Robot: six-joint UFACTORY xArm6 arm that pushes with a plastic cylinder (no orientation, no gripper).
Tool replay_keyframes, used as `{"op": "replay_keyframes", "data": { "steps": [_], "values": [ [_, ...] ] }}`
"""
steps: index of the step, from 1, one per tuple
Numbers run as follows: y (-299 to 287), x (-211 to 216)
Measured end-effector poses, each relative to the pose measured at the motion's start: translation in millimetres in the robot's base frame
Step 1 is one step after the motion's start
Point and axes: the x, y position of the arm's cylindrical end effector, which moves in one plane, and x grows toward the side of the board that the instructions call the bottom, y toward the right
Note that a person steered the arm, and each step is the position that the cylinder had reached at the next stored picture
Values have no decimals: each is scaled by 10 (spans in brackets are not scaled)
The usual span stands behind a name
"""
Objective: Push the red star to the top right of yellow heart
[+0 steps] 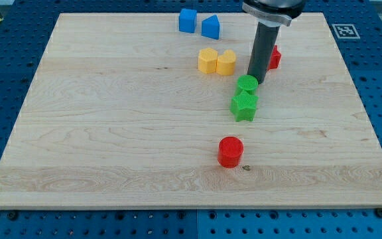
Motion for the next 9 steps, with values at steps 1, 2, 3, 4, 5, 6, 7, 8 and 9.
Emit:
{"op": "replay_keyframes", "data": {
  "steps": [1,2,3,4,5,6,7,8,9],
  "values": [
    [543,-145],
    [806,-149],
    [827,-332],
    [663,-451],
    [465,-262],
    [315,-164],
    [811,-224],
    [1105,-443],
    [813,-779]
  ]
}}
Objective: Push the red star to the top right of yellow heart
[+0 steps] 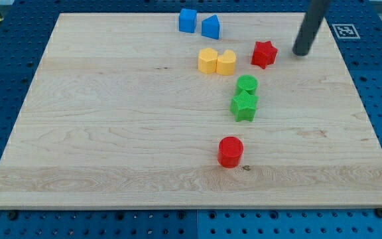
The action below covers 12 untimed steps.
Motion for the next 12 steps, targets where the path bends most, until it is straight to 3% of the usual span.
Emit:
{"op": "replay_keyframes", "data": {
  "steps": [1,7,10,12],
  "values": [
    [-367,313],
    [-1143,645],
    [-1422,879],
    [-1260,1131]
  ]
}}
